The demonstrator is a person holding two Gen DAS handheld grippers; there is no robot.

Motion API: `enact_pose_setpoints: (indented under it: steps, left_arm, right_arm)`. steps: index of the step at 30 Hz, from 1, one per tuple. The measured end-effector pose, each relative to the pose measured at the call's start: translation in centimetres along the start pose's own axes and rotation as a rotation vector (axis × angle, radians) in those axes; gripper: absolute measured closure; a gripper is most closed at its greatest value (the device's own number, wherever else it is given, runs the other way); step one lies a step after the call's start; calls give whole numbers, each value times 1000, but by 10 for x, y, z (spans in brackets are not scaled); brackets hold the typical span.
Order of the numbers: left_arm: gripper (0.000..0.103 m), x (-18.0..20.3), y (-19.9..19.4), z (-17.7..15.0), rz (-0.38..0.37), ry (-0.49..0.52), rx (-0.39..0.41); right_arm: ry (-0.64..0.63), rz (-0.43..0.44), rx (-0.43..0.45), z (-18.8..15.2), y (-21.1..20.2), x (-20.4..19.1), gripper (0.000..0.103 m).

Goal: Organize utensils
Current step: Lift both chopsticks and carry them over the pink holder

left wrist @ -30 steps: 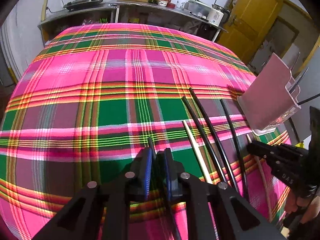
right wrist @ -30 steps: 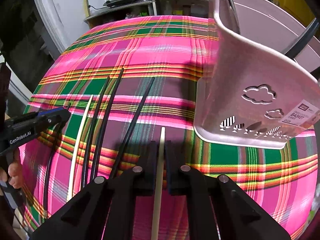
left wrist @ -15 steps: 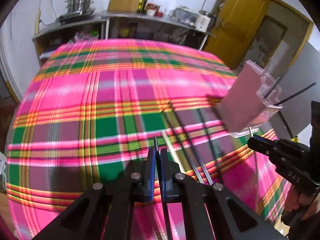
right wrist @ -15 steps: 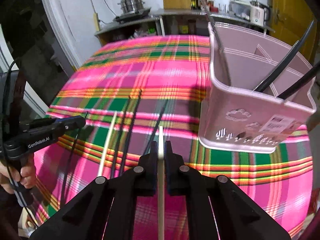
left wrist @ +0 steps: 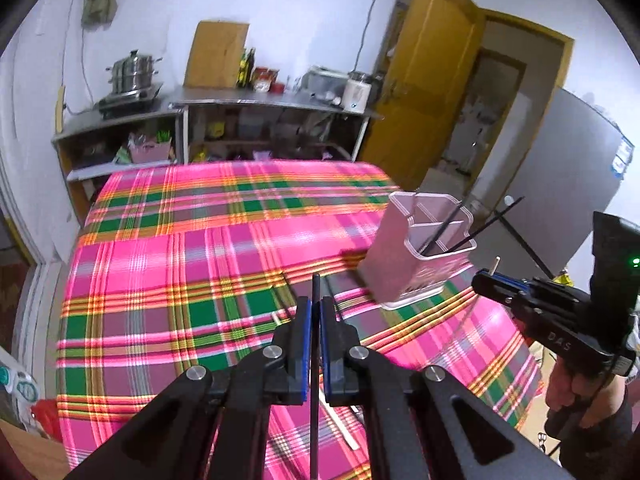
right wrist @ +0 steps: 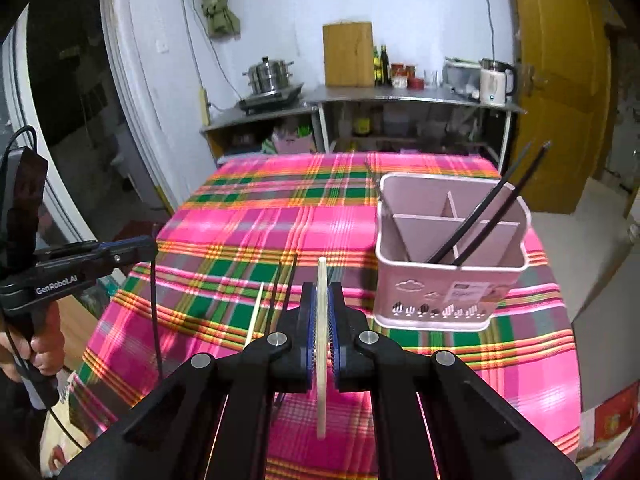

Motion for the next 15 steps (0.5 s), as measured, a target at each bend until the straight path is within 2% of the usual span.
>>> enact_pose_setpoints:
  steps: [6,15]
  left_arm:
    - [99,16,-24,13,-20,21,43]
    - [99,42,-33,39,-70,31,73]
  right_arm:
    - [-2,-7,45,6,-23,0,97]
    - [9,-22,90,16,-46,10,97]
Point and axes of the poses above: each gripper's, at about its wrist camera, not at the fingertips, and y roughly the way its jaws point, x to its right, z to its top, the point moved 6 cm from there along y, roughly the way its jaws point, and after that the axes turned 6 degrees about z, right-handed, at the moved point
